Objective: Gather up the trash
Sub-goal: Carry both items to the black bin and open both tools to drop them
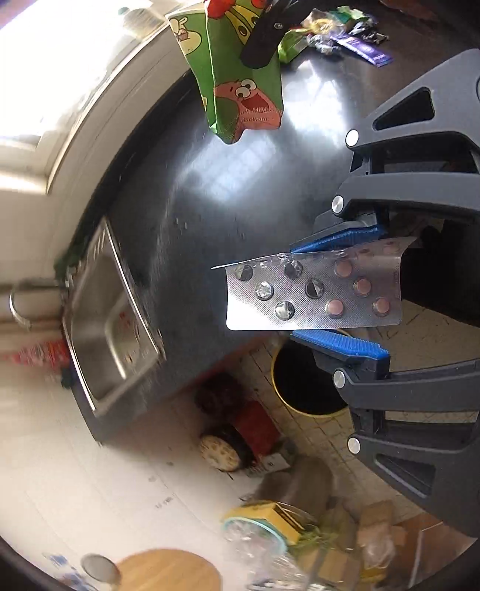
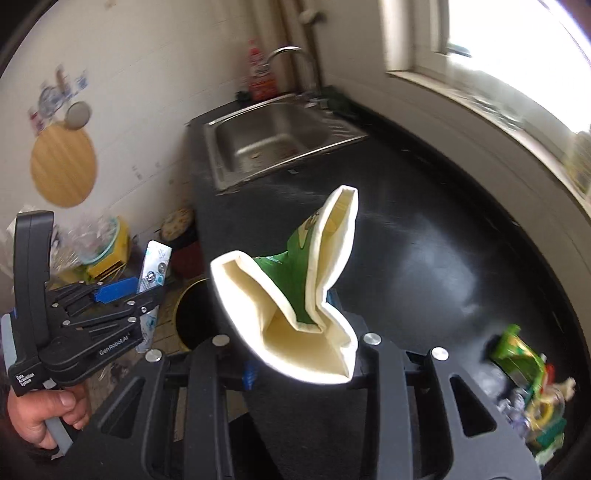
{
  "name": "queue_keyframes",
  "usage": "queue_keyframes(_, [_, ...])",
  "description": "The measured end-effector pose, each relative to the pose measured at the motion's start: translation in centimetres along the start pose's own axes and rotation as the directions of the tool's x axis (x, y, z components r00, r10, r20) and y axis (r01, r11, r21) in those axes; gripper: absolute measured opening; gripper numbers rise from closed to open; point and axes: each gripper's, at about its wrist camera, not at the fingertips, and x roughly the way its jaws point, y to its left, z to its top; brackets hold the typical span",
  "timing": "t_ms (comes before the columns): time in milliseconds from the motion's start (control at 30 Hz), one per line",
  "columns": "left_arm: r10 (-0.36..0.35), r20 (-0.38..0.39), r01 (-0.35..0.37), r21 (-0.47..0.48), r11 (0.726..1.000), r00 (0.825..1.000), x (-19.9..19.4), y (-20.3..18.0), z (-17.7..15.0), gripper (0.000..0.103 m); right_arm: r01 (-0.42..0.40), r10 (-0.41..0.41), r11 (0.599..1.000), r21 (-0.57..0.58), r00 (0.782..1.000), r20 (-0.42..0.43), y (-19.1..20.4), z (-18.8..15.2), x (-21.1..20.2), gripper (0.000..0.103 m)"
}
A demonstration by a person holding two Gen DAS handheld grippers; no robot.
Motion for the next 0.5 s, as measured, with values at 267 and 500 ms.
queue_keyframes(267, [0.033, -0.07, -0.052, -0.299, 0.953, 0.997, 4.0, 12.9, -4.0, 0.041, -0.265, 0.217, 0.946, -0.186, 0.945, -0.244, 13.4, 3.7, 11.2, 0.032])
queue_keyframes(500, [0.012, -0.101, -0.049, -0.37, 0.928, 0.995, 9.6, 17.0, -5.3, 0.041, -0.287, 0.163, 0.913, -0.29, 0.908, -0.386, 19.7, 4.9, 21.2, 0.033])
